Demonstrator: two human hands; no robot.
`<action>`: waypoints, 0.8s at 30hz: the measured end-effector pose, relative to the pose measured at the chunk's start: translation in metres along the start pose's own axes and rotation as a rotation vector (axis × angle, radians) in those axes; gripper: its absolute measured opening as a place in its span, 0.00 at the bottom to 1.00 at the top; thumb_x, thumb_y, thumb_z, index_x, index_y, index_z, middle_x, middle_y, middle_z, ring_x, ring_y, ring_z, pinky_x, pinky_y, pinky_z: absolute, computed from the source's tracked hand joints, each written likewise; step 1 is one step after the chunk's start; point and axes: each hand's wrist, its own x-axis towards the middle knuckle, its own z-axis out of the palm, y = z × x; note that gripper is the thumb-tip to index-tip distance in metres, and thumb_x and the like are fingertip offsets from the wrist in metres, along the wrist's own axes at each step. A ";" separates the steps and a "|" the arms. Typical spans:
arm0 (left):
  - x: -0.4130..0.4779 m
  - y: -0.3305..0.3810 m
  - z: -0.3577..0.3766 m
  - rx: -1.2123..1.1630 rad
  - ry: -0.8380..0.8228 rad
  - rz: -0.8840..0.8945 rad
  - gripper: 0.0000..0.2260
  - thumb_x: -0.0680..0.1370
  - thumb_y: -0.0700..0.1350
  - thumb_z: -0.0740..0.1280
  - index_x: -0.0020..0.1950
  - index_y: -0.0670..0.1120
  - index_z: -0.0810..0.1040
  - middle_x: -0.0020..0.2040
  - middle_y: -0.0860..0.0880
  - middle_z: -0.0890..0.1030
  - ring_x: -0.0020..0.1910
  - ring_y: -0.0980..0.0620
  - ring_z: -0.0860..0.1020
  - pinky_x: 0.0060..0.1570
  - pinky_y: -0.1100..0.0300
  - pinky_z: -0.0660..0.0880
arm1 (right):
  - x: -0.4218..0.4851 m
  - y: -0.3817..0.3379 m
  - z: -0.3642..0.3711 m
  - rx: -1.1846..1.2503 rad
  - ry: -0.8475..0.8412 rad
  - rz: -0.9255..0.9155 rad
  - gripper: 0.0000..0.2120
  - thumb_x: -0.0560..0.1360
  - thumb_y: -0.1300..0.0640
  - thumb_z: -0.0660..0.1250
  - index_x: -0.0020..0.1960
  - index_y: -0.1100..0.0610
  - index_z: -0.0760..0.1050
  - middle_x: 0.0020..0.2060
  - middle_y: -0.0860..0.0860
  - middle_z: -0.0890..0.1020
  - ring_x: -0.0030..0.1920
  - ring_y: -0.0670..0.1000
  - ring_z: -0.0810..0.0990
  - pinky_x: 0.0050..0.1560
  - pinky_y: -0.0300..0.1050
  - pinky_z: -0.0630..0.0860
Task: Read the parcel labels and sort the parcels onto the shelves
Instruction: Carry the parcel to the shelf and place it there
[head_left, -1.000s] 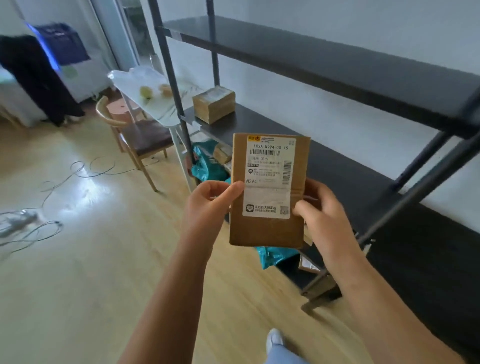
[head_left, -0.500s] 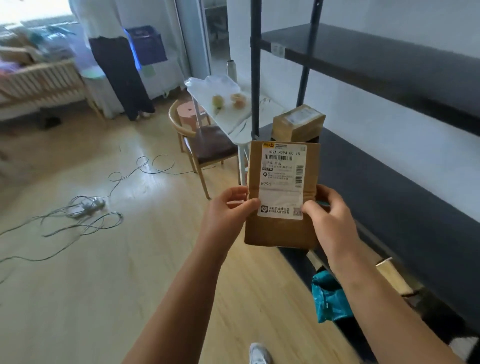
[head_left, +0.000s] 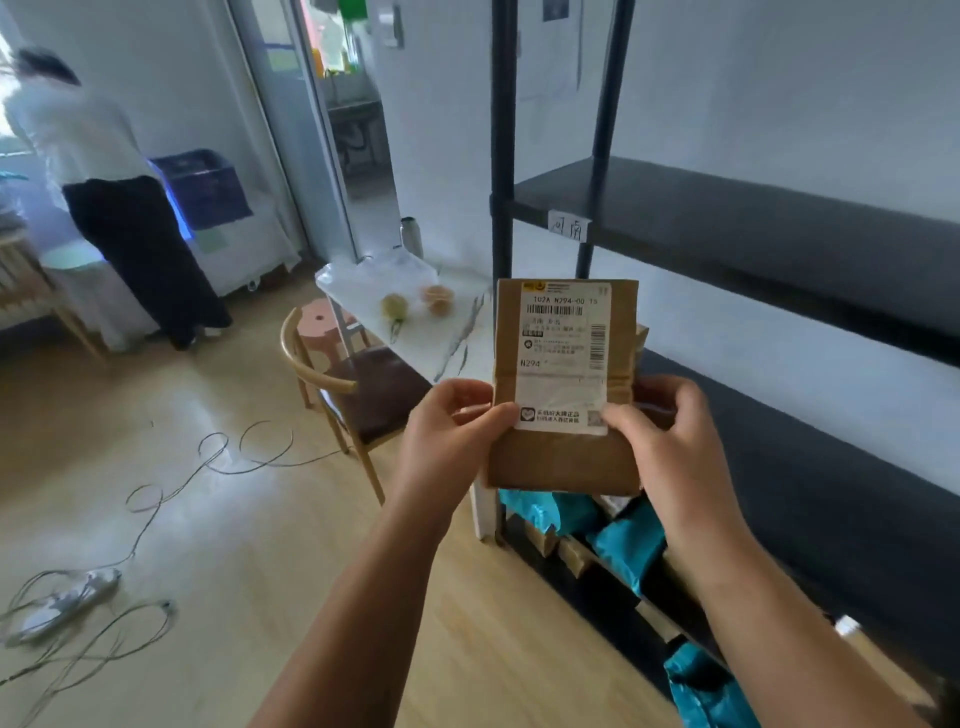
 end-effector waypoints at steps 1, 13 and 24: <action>0.015 0.007 -0.005 0.005 -0.038 0.017 0.12 0.75 0.44 0.75 0.57 0.45 0.79 0.50 0.50 0.86 0.49 0.56 0.84 0.36 0.69 0.79 | 0.006 -0.007 0.006 0.013 0.037 -0.001 0.15 0.75 0.53 0.71 0.59 0.51 0.71 0.48 0.42 0.80 0.44 0.40 0.80 0.35 0.32 0.74; 0.141 0.106 0.000 -0.051 -0.305 0.231 0.05 0.77 0.50 0.72 0.51 0.58 0.83 0.45 0.58 0.86 0.46 0.62 0.83 0.47 0.64 0.78 | 0.088 -0.091 0.032 -0.086 0.373 -0.212 0.17 0.74 0.45 0.70 0.60 0.47 0.74 0.58 0.46 0.79 0.53 0.42 0.79 0.45 0.36 0.75; 0.252 0.170 0.070 -0.044 -0.407 0.330 0.20 0.77 0.51 0.71 0.66 0.45 0.77 0.55 0.48 0.84 0.50 0.52 0.84 0.46 0.64 0.78 | 0.217 -0.133 0.013 -0.019 0.320 -0.226 0.23 0.77 0.45 0.66 0.69 0.50 0.68 0.57 0.44 0.76 0.51 0.43 0.76 0.38 0.33 0.67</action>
